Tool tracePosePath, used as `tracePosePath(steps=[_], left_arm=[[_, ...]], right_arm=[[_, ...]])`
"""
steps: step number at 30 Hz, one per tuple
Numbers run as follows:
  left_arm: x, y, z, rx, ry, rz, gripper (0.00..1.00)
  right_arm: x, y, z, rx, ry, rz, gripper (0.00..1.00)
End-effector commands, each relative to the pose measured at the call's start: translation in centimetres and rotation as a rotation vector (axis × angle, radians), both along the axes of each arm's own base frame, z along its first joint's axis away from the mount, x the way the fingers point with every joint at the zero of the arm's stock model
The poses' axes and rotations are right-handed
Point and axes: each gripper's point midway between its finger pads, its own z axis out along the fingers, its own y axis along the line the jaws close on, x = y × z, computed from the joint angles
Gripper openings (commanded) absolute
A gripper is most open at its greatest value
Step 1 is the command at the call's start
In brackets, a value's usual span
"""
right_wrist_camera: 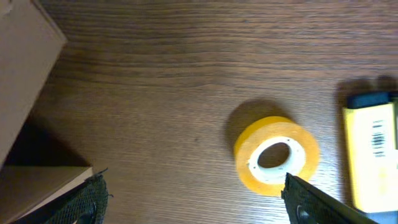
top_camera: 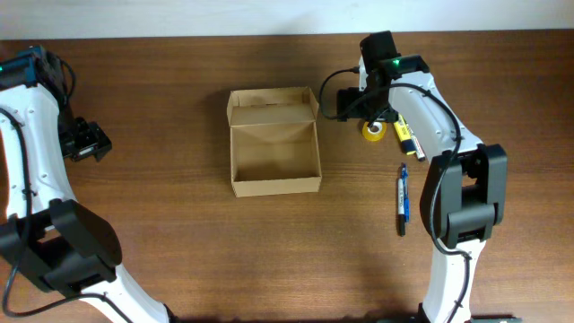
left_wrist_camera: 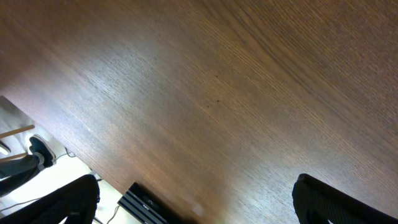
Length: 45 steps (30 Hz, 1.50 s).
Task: Pack container
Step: 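Reach the right gripper down and grasp the yellow tape roll, then carry the tape roll into the box and release it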
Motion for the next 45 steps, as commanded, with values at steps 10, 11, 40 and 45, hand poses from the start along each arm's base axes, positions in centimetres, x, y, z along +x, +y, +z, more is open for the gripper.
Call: tracePosePath(steps=[10,11,40,45], left_arm=[[-0.1,0.2,-0.3,-0.009,0.011,-0.004,1.0],[-0.1,0.2,-0.3,-0.009,0.011,-0.004,1.0],[-0.1,0.2,-0.3,-0.009,0.011,-0.004,1.0],[-0.1,0.2,-0.3,-0.009,0.011,-0.004,1.0]], right_arm=[[0.5,-1.5,-3.0,-0.092,0.038,-0.018,0.87],[0.5,-1.6,-3.6,-0.095,0.048,-0.017,0.87],[2.2,-0.6,-1.3,-0.06,0.041,-0.01,0.04],[3.3,1.1,9.1,-0.04,-0.109,0.06,0.04]])
